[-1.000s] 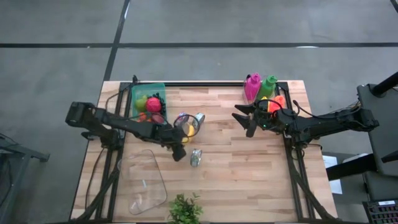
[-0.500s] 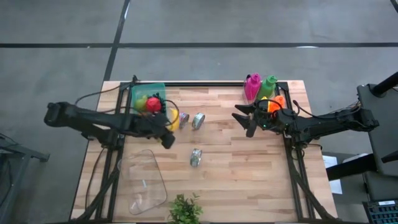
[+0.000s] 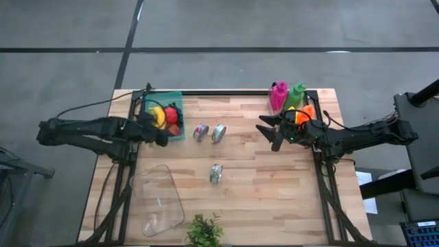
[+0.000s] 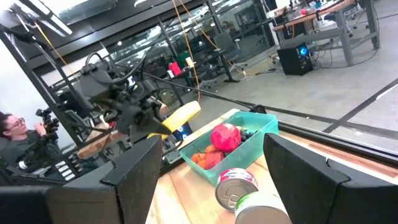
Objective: Pick & Place Food Item
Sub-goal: Put the yellow banana into the green bin, then put the red tuna can into the left transparent bin
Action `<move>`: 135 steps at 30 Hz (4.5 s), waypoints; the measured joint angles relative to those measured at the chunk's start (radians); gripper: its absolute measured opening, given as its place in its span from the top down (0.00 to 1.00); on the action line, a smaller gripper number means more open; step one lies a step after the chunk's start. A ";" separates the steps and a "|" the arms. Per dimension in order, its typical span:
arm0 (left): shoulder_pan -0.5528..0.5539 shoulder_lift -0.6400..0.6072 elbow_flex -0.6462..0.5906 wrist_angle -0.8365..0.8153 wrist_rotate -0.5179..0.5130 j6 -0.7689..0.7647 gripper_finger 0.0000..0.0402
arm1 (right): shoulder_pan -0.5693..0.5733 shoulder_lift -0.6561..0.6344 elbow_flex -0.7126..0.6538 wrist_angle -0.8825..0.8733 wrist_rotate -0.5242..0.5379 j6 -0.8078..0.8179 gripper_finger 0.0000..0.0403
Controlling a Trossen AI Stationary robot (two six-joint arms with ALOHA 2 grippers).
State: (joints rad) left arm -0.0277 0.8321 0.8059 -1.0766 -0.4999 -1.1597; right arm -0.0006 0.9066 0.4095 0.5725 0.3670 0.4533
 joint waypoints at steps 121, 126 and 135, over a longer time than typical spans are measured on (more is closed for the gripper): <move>-0.010 0.058 -0.159 0.560 -0.038 0.327 0.19 | 0.000 0.000 0.000 0.000 0.000 0.000 0.31; -0.043 0.159 -0.159 0.580 -0.069 0.248 0.19 | 0.000 0.000 0.000 0.000 0.000 0.000 0.31; -0.043 0.244 -0.159 0.725 -0.077 0.307 0.19 | 0.000 0.000 0.000 0.000 0.000 0.000 0.31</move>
State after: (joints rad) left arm -0.0711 1.0761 0.6464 -0.3512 -0.5769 -0.8532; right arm -0.0004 0.9066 0.4095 0.5724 0.3669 0.4533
